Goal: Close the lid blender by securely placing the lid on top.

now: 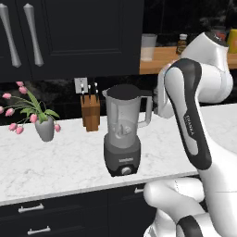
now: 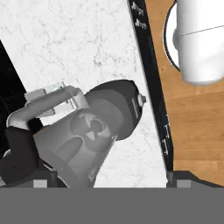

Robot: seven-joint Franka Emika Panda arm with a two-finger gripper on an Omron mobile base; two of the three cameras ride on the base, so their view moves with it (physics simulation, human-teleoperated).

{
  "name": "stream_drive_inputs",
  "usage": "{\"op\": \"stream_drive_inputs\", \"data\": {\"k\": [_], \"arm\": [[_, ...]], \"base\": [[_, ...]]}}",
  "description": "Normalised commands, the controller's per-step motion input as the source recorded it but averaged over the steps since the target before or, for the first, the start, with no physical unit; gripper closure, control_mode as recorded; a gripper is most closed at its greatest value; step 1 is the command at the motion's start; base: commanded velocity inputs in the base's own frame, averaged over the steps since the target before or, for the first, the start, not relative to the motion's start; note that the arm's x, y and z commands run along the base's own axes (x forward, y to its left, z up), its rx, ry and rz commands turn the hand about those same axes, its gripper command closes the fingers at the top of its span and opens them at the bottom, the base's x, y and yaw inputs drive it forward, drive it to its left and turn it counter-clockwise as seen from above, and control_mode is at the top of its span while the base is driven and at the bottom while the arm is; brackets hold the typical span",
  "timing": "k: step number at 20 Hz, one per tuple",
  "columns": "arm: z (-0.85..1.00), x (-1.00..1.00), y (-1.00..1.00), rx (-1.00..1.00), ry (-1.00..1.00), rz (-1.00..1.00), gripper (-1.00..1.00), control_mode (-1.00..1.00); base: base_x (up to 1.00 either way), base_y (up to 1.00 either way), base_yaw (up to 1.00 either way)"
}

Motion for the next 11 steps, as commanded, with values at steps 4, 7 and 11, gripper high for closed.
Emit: {"op": "stream_drive_inputs", "data": {"k": [4,7,11], "arm": [[-0.49,-0.93,-0.04,0.00,0.00,0.00,-1.00,-1.00],[-0.57,-0.60,-0.17,0.00,0.00,0.00,-1.00,-1.00],[-0.43,-0.13,-0.23,0.00,0.00,0.00,-1.00,-1.00]], "base": [[0.00,0.00,0.00],[0.00,0.00,0.00],[0.00,0.00,0.00]]}}
